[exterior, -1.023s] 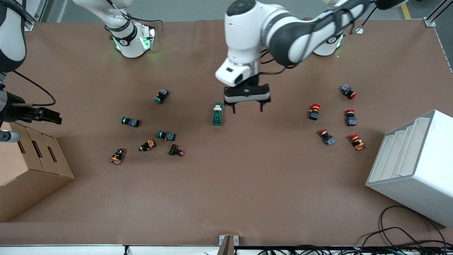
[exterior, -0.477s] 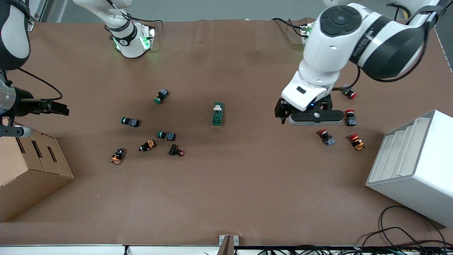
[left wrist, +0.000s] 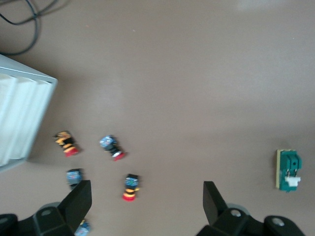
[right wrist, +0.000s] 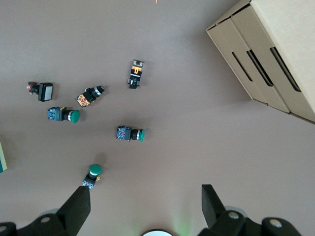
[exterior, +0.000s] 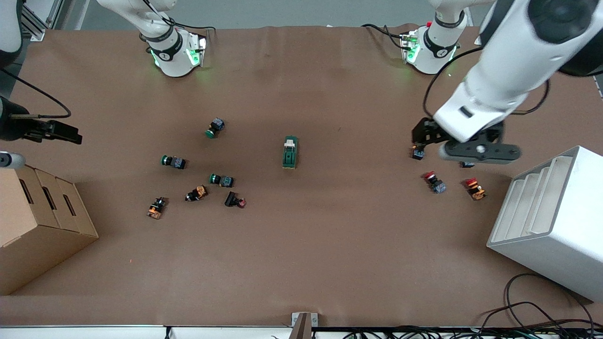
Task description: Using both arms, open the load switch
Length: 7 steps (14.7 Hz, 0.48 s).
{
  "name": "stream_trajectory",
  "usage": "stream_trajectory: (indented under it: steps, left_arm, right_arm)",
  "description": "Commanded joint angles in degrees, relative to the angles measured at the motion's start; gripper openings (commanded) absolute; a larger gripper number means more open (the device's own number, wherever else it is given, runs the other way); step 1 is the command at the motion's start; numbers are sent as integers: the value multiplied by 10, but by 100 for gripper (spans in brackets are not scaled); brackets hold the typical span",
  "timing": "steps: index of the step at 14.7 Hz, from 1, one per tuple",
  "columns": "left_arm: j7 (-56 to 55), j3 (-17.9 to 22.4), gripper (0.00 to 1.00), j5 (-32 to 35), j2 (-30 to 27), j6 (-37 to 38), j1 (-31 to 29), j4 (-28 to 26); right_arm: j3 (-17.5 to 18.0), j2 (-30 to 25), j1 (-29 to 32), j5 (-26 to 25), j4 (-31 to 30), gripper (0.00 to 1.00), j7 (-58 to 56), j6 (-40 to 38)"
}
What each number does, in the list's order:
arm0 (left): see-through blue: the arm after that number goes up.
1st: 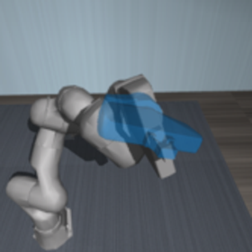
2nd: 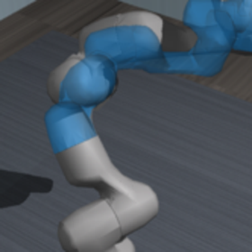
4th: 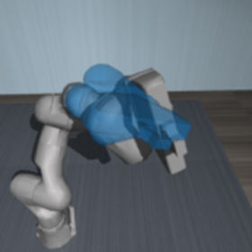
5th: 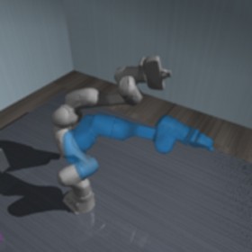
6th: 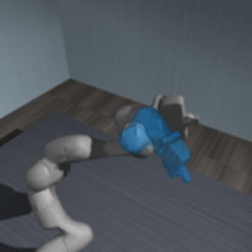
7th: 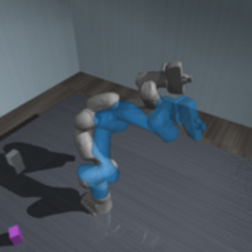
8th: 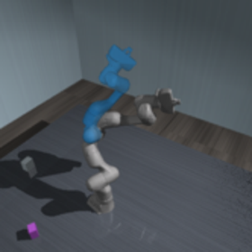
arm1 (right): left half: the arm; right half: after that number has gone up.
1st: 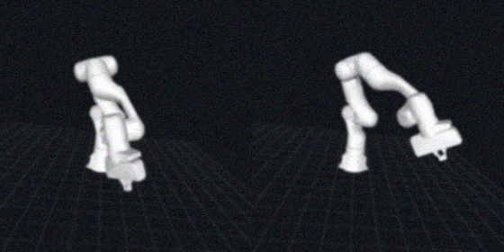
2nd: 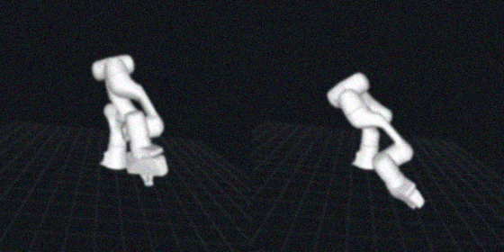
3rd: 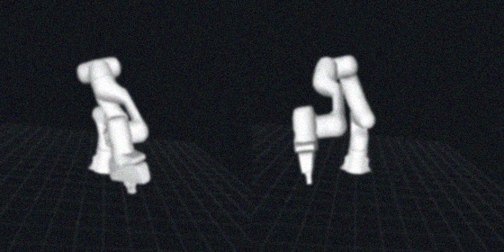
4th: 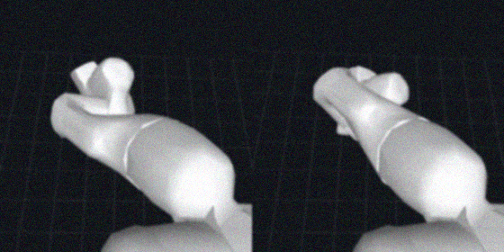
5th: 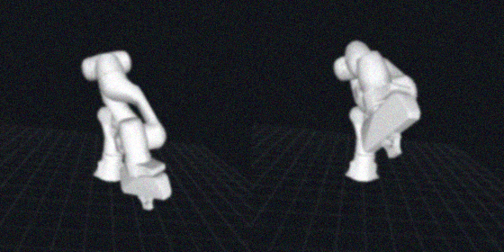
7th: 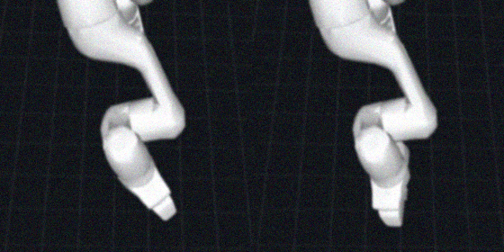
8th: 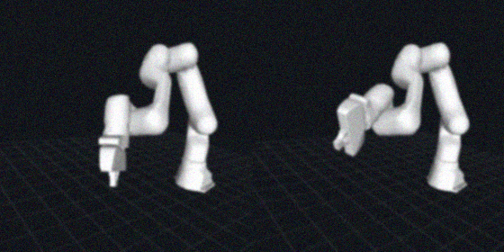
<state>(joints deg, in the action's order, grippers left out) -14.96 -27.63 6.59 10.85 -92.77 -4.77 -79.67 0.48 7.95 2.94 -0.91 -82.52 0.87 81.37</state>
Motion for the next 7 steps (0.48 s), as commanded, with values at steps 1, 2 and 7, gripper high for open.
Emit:
stream_trajectory:
  steps: [1, 2, 7]
  left_arm:
    - [103, 147, 100, -49, -57, 18, 70, -36]
    - [115, 171, 100, -55, -73, 23, 77, -49]
    - [117, 214, 100, -59, -143, 74, 73, -101]
  right_arm:
    - [-22, -35, -23, 8, -33, 100, 8, 5]
    - [-26, -39, -27, 8, -34, 100, 7, 5]
    - [-25, -60, -24, 4, -35, 100, 7, -3]
